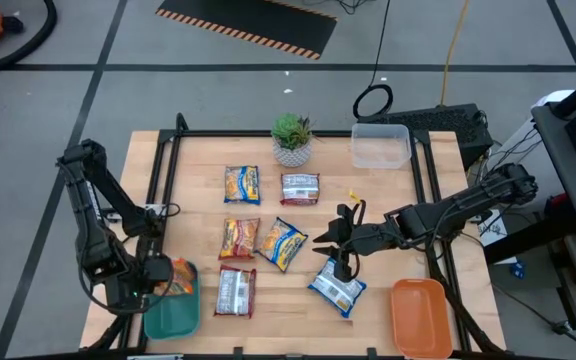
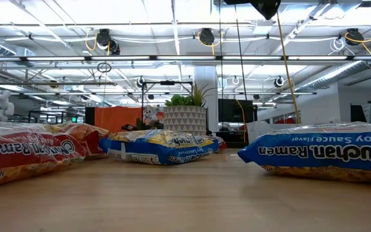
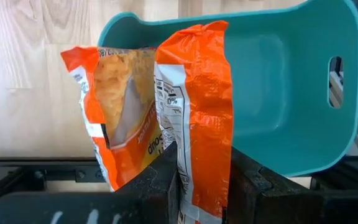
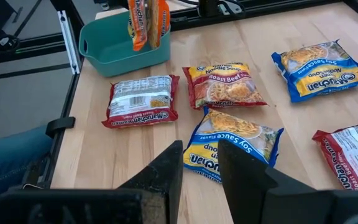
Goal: Sort Maruchan noodles
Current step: Put the orange noodle pack into the green bin, then put the middle blue noodle pack into the orange bin
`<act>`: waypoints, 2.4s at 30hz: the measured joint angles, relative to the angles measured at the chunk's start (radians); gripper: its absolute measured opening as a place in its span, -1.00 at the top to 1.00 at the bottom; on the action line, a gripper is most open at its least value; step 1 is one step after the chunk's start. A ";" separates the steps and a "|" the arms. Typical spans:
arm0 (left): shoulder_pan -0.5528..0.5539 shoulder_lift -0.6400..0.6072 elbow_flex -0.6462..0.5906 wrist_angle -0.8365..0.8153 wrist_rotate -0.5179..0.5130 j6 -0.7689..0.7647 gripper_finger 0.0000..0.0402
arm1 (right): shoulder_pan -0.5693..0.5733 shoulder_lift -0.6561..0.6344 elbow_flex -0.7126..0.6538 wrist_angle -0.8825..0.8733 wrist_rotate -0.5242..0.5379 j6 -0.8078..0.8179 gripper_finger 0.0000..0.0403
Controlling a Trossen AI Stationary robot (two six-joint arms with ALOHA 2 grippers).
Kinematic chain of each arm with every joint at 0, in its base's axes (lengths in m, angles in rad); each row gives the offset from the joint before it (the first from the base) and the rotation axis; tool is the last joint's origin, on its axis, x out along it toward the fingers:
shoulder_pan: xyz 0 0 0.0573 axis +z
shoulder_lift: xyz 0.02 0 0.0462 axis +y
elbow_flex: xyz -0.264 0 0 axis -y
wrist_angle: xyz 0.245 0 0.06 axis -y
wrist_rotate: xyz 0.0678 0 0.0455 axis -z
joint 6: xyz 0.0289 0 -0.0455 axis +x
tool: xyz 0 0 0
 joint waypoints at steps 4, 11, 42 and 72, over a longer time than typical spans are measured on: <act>0.000 0.000 0.000 0.001 -0.001 -0.007 0.54 | 0.000 0.000 0.000 0.000 0.000 0.000 0.54; 0.000 0.000 0.000 -0.007 -0.001 -0.054 0.48 | 0.000 0.000 0.000 0.000 0.000 0.018 0.54; 0.151 -0.099 0.000 -0.076 -0.507 0.137 -0.20 | -0.010 0.032 -0.043 0.115 0.026 -0.006 0.50; 0.447 -0.098 -0.048 0.422 -0.735 0.732 -0.20 | -0.171 0.335 -0.043 0.114 -0.137 -0.036 0.14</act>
